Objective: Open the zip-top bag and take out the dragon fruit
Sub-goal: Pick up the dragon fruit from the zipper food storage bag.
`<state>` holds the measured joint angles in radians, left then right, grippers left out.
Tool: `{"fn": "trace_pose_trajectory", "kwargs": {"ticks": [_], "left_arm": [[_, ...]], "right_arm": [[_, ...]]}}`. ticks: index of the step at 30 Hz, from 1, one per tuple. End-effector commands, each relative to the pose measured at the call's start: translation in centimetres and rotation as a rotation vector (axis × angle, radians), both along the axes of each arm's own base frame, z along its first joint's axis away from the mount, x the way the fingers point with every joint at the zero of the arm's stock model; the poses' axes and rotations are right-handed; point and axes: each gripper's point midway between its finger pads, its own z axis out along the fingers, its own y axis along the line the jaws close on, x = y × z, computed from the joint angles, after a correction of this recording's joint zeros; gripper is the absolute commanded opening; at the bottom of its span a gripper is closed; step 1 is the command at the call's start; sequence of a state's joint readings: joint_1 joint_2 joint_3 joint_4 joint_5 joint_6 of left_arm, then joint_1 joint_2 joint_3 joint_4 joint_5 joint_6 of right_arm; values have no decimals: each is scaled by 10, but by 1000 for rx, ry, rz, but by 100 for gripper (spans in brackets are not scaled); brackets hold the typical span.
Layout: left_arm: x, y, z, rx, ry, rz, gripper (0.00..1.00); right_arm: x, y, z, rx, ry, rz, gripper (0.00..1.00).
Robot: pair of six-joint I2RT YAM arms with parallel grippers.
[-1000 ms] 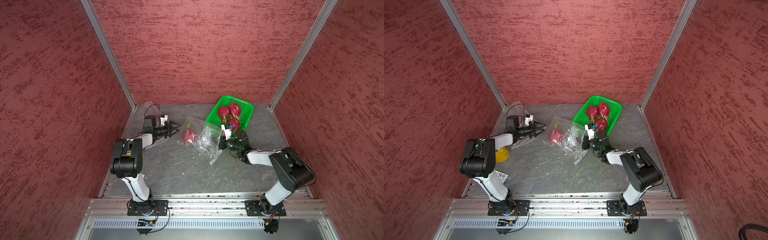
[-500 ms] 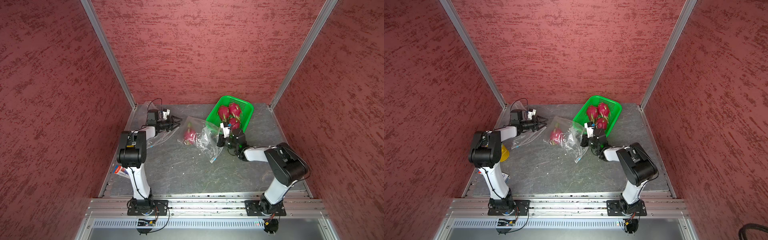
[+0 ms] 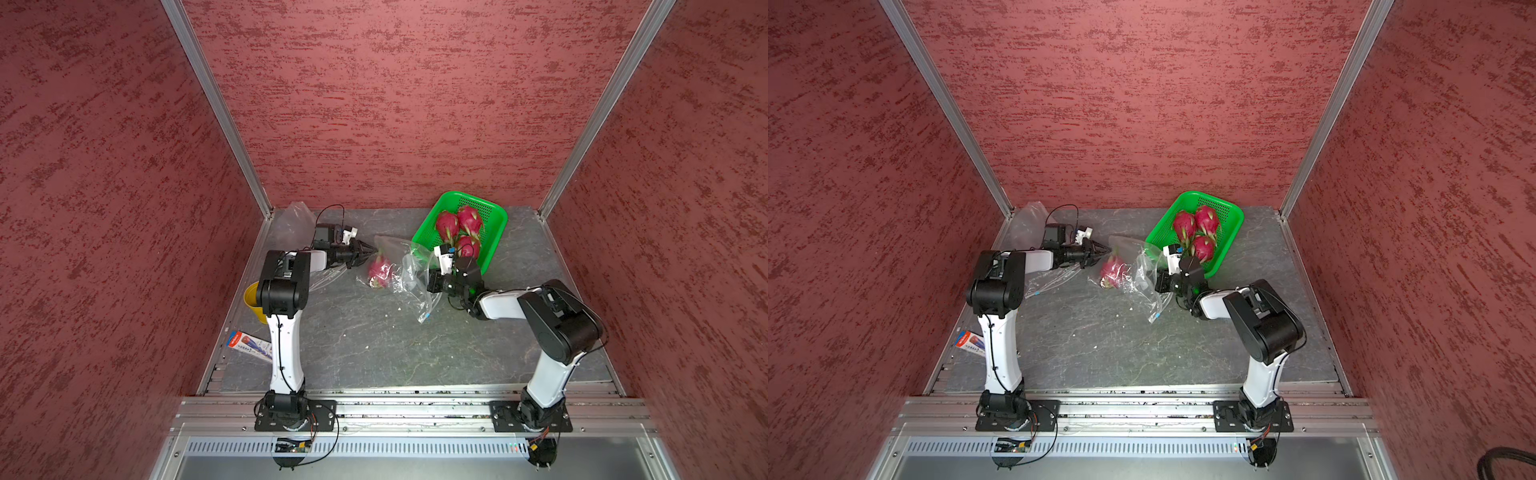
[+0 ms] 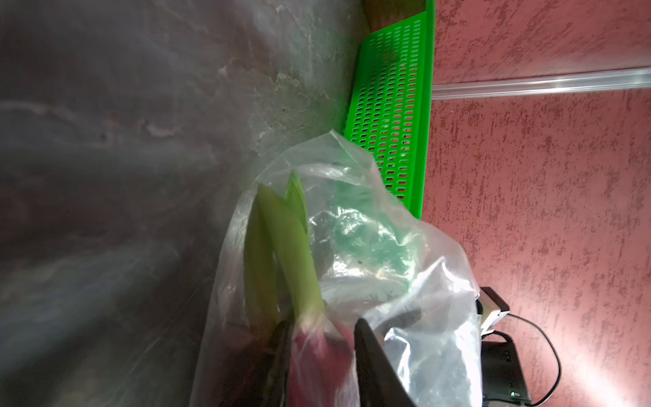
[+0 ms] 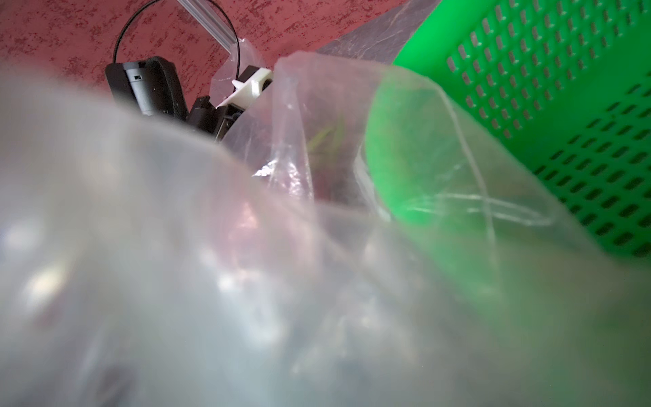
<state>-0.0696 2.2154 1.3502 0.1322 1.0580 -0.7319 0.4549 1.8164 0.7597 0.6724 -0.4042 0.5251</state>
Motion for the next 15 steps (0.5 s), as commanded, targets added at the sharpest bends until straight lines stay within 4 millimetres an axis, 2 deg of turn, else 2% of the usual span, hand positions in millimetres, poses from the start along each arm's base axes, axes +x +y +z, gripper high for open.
{"fn": "trace_pose_trajectory", "kwargs": {"ticks": [1, 4, 6, 10, 12, 15], "left_arm": [[-1, -1, 1, -8, -17, -24, 21], [-3, 2, 1, -6, -15, -18, 21], [-4, 5, 5, -2, -18, -9, 29], [-9, 14, 23, 40, -49, 7, 39], [-13, 18, 34, 94, -78, 13, 45], [-21, 25, 51, 183, -122, 21, 48]], "right_arm": [[9, -13, -11, -51, 23, -101, 16], [9, -12, -12, -57, 28, -94, 17], [8, -7, -12, -47, 31, -65, 20], [-12, 25, 14, 113, 15, 138, 27], [-18, 32, 26, 180, 13, 194, 29], [-23, 36, 32, 211, 22, 214, 29]]}}
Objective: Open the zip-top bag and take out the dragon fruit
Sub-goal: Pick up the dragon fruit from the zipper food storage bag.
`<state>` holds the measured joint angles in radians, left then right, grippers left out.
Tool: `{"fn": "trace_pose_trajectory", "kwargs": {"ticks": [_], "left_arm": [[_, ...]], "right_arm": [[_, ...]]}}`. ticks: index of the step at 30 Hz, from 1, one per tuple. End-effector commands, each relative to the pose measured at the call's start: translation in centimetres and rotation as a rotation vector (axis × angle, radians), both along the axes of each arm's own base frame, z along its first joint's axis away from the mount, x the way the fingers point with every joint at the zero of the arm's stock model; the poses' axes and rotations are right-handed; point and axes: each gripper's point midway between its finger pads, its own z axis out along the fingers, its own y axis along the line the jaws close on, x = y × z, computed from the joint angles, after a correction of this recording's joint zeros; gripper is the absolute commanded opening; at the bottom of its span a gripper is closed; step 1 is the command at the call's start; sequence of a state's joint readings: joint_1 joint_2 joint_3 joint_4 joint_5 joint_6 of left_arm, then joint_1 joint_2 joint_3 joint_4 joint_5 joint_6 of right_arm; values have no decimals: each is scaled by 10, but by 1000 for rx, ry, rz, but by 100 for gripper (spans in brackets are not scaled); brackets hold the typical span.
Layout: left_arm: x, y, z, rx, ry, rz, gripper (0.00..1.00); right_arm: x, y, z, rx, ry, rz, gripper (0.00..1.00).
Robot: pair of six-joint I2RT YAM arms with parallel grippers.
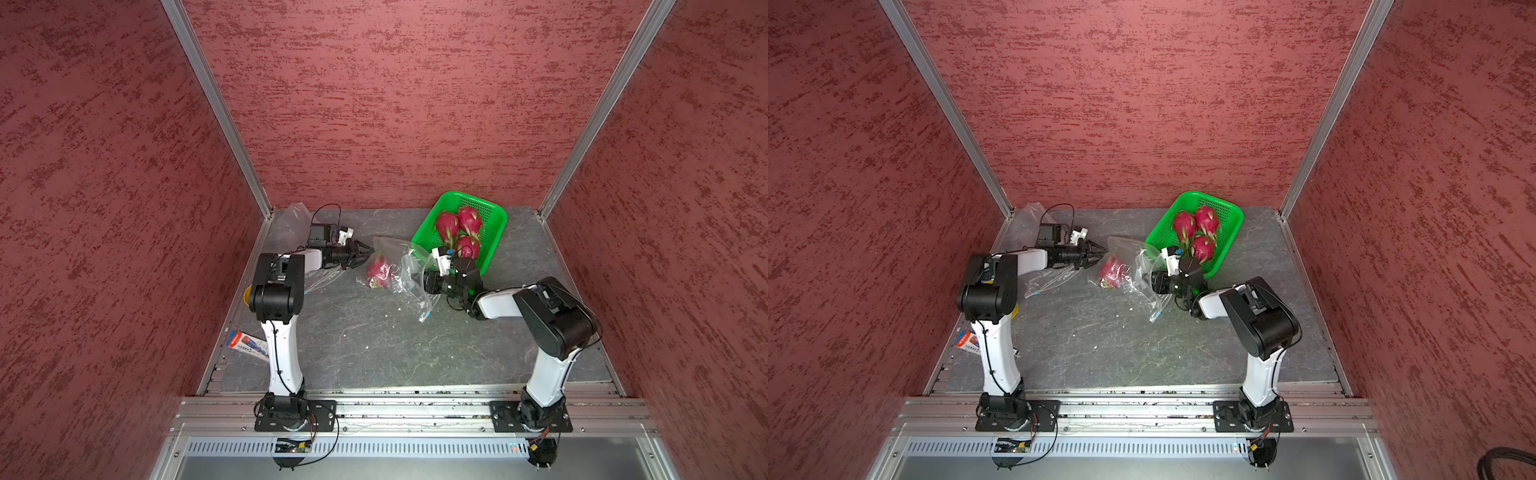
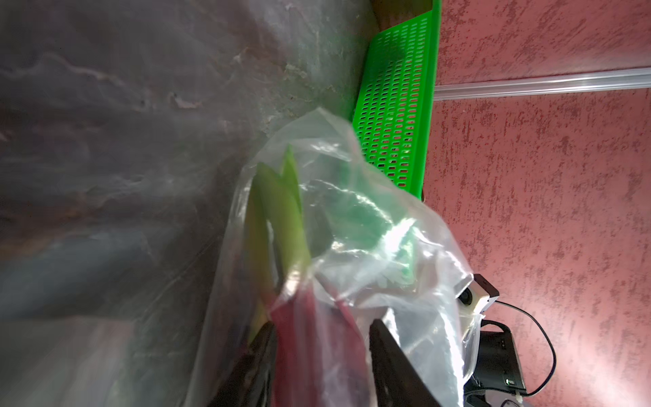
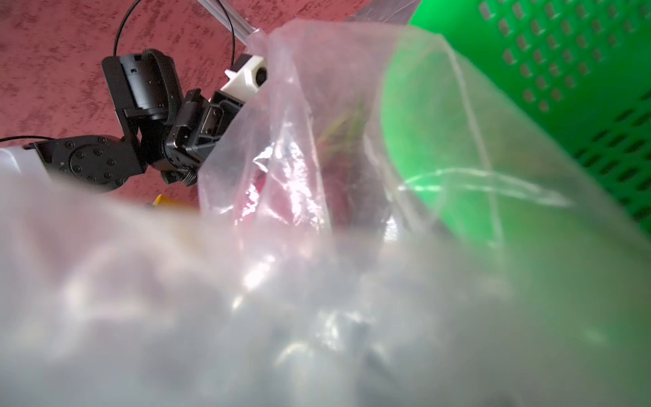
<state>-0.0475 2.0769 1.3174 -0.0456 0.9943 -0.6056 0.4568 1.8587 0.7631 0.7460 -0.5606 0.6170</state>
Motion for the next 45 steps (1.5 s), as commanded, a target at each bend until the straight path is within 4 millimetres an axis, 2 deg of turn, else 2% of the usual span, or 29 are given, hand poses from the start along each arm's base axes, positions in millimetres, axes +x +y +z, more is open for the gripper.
{"fn": "trace_pose_trajectory", "kwargs": {"ticks": [1, 6, 10, 16, 22, 25, 30, 40, 45], "left_arm": [[-11, 9, 28, 125, -94, 0, 49], [-32, 5, 52, 212, -156, -13, 55], [-60, -20, 71, 220, -207, -81, 58], [-101, -63, 97, 182, -298, -188, 62], [-123, -103, 120, 139, -388, -244, 65], [-128, -119, 122, 169, -423, -272, 67], [-125, -129, 115, 224, -425, -298, 67], [-112, -136, 98, 265, -408, -301, 54], [-115, -141, 96, 241, -394, -323, 49]], "right_arm": [[-8, 15, 31, 105, -46, 85, 29], [-13, 15, 41, 135, -63, 77, 29], [-17, 21, 48, 142, -75, 75, 29], [-17, 18, 53, 133, -86, 39, 29], [-17, 21, 48, 111, -77, 26, 29], [-16, 22, 48, 104, -78, 18, 29], [-17, 24, 51, 106, -86, 18, 29], [-19, 26, 56, 114, -93, 29, 29], [-18, 25, 56, 112, -98, 26, 29]]}}
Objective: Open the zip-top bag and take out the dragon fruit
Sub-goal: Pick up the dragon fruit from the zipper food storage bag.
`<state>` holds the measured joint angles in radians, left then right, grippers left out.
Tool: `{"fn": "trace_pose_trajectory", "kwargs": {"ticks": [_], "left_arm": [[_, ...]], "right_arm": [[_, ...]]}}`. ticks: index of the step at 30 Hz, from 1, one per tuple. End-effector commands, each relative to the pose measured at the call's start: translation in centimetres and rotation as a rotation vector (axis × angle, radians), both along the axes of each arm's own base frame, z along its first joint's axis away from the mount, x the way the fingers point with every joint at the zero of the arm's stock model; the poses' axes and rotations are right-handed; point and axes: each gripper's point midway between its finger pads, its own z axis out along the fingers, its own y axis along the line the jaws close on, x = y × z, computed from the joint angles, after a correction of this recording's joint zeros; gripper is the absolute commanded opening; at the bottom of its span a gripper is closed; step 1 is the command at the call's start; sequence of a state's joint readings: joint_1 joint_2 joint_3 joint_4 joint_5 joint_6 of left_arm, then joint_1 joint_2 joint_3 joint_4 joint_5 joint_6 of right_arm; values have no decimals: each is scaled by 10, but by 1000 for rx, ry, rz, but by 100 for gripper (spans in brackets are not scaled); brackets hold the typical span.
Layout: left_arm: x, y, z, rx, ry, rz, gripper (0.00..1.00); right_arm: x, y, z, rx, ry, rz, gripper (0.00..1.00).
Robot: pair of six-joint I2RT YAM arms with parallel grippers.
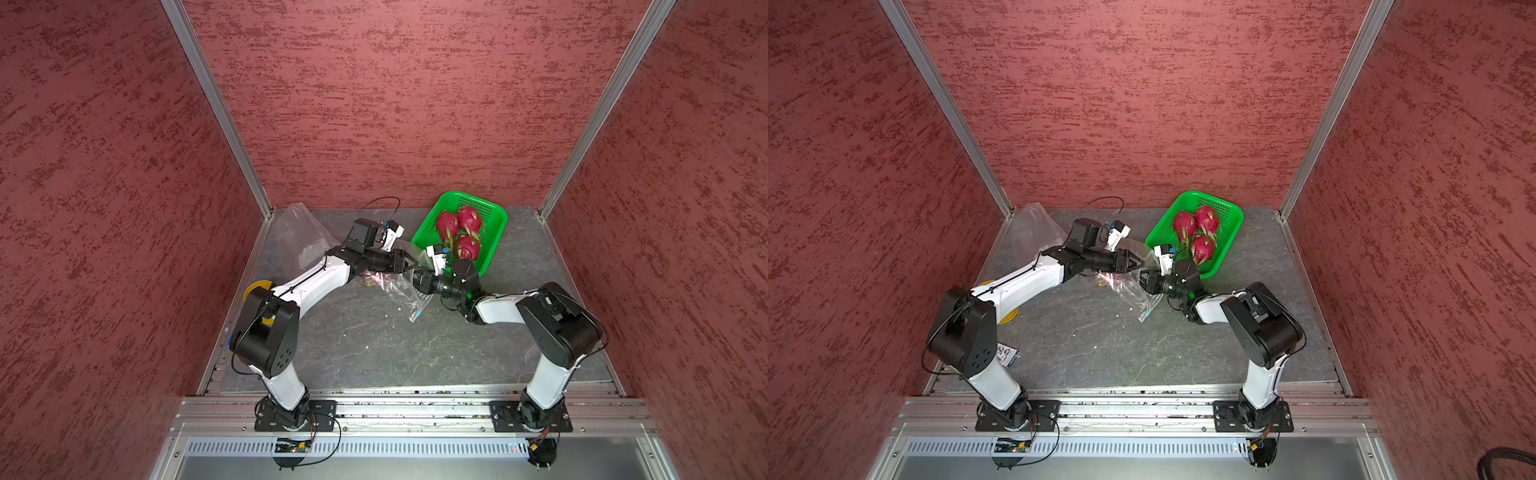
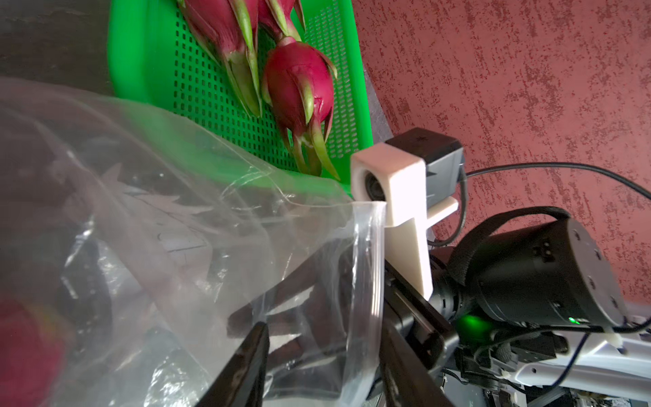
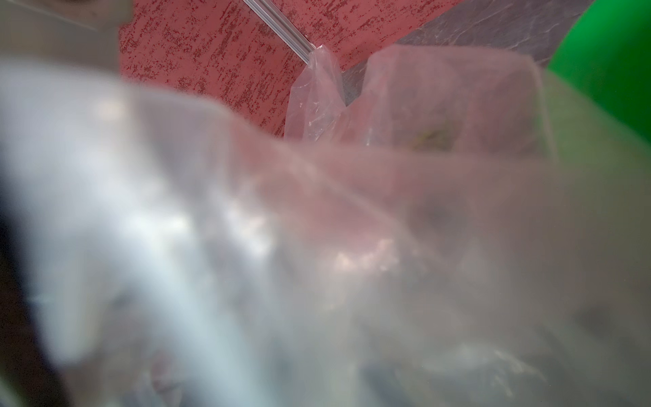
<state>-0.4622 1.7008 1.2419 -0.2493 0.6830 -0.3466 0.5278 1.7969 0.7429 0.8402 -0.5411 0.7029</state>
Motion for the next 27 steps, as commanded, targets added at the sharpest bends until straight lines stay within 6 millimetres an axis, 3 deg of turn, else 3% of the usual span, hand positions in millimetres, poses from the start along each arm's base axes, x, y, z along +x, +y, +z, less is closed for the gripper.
{"fn": "trace_pose_trajectory", "kwargs": {"ticks": [1, 4, 10, 21, 27], "left_arm": [[-2, -8, 8, -17, -20, -31, 48], [-6, -11, 8, -26, -10, -47, 39], [-13, -14, 19, -67, 4, -74, 1], [-27, -21, 67, -202, 55, -116, 0], [-32, -28, 82, -277, 87, -126, 0]], "right_arm": [[0, 1, 16, 12, -46, -9, 29], [1, 2, 16, 18, -46, -9, 29], [3, 2, 14, 15, -42, -15, 29], [20, -3, 4, -31, -20, -100, 28], [25, -1, 11, -21, -35, -115, 28]]}}
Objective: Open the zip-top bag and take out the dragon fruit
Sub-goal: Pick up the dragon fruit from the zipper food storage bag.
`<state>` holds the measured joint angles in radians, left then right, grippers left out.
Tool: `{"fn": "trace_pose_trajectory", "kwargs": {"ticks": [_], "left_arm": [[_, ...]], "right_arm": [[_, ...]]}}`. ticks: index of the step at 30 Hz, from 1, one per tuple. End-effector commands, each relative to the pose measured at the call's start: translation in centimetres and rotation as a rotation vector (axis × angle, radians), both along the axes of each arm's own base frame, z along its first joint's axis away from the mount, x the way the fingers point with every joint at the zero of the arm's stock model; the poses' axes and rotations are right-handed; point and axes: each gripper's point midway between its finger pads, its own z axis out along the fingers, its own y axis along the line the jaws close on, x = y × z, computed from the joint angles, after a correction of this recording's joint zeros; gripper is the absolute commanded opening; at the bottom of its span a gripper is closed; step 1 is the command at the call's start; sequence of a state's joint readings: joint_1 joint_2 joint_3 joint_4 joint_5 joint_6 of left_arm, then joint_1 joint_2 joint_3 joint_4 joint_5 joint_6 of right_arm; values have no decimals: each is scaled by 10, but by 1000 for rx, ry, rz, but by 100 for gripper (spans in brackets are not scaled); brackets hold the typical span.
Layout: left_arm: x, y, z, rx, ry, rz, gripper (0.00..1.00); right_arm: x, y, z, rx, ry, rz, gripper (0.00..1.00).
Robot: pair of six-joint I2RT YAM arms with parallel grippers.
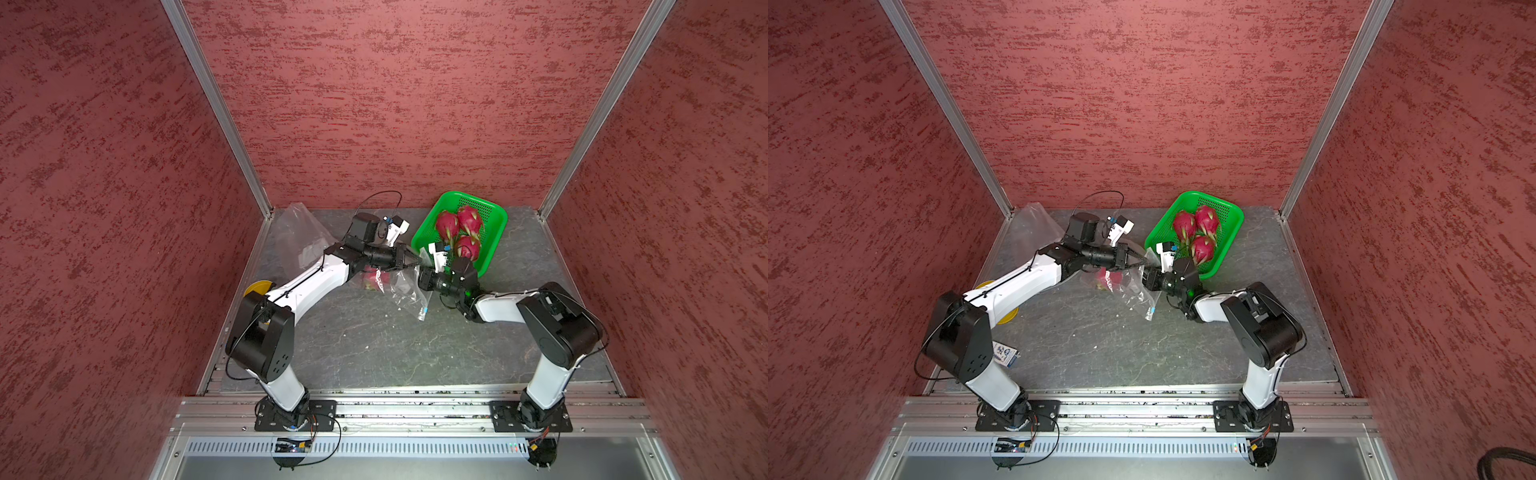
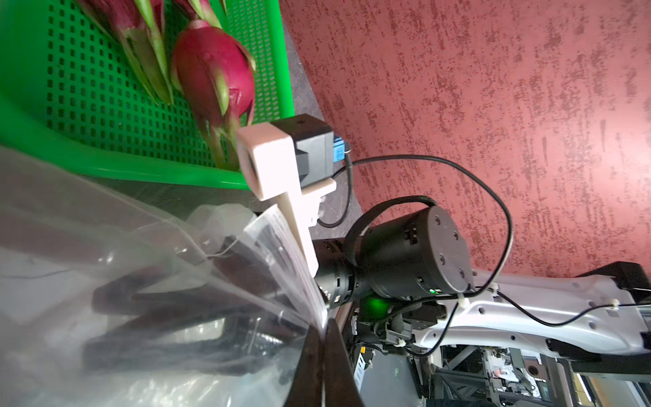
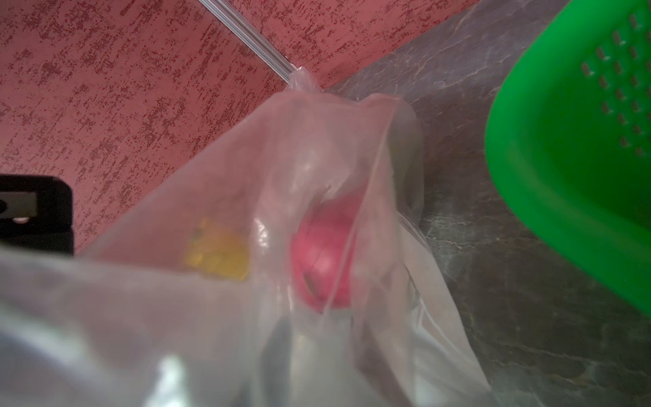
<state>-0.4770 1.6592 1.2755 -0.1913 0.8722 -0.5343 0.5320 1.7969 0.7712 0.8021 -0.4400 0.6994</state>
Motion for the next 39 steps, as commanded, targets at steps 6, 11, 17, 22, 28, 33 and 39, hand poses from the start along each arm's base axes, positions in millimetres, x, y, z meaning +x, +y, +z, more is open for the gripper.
{"fn": "trace_pose_trajectory", "kwargs": {"ticks": [6, 11, 17, 22, 28, 33, 39], "left_arm": [[-5, -16, 23, -115, 11, -40, 0], [-1, -24, 21, -130, 10, -40, 0], [-5, -32, 32, -172, 3, -58, 0], [-6, -32, 35, -189, 5, -53, 1], [-4, -33, 38, -216, 9, -58, 2], [4, -21, 43, -227, -10, -17, 3], [14, -9, 60, -247, -59, 14, 14]], "right_arm": [[-9, 32, 22, 38, -43, 85, 27], [-21, 51, 11, 36, 3, 133, 27], [2, 66, -7, 58, 57, 85, 26], [39, 59, -23, 0, 105, -89, 27], [58, 66, -48, -13, 194, -138, 30], [62, 53, -70, -55, 268, -224, 30], [63, 34, -80, -107, 311, -322, 32]]}}
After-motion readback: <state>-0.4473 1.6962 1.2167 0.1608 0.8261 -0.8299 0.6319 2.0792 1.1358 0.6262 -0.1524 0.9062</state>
